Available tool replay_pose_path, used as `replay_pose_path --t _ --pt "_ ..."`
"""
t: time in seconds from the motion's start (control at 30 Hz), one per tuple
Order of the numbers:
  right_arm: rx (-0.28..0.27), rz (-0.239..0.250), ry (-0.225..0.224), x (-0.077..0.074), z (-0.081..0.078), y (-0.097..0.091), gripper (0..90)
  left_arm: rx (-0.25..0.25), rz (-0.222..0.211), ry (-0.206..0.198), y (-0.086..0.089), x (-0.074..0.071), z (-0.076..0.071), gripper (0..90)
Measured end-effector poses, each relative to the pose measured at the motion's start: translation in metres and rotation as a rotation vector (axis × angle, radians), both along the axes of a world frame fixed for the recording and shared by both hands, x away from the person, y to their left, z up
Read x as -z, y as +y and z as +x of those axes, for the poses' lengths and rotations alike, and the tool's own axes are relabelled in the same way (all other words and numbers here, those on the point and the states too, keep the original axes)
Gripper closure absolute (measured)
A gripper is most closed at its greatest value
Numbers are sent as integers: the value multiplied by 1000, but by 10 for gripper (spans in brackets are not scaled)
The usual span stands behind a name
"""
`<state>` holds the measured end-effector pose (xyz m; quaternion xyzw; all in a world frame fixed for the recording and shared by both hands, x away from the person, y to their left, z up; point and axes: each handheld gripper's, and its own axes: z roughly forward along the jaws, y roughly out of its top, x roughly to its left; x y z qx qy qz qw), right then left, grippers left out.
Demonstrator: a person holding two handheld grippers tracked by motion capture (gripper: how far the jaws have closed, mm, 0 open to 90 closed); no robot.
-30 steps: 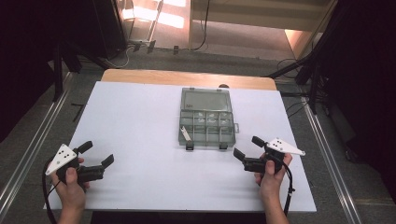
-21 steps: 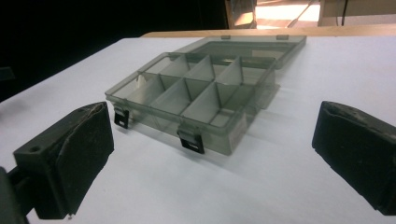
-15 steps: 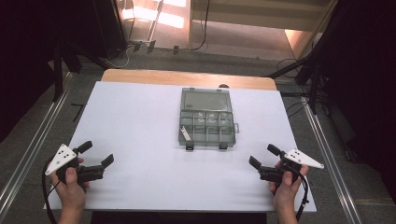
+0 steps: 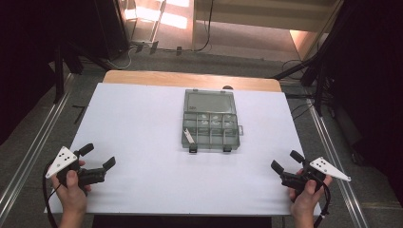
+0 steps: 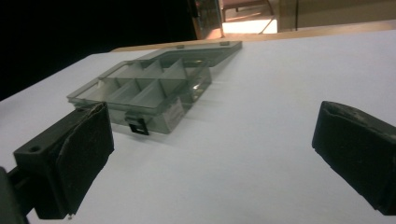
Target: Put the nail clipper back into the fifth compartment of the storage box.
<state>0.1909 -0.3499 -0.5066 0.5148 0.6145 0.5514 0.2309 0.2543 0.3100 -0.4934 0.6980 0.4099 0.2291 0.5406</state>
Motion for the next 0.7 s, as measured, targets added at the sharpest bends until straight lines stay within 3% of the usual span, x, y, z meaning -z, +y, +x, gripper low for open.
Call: replay_pose_path --t 0.07,0.17,0.27,0.33,0.53,0.7 --pt "12 -32 6 1 -2 -3 0 1 5 1 0 0 0 0" --pt "15 4 -8 1 -5 -9 0 -1 10 1 0 0 1 0" --pt "38 -19 -36 2 -8 -12 0 -9 -1 3 2 0 1 0" --pt "39 -3 -55 3 -8 -14 0 -12 -5 3 2 0 2 0" --pt "49 5 -60 5 -8 -13 0 -22 12 7 0 0 3 0" --pt "27 7 -40 6 -5 -12 0 -29 9 6 0 1 2 0"
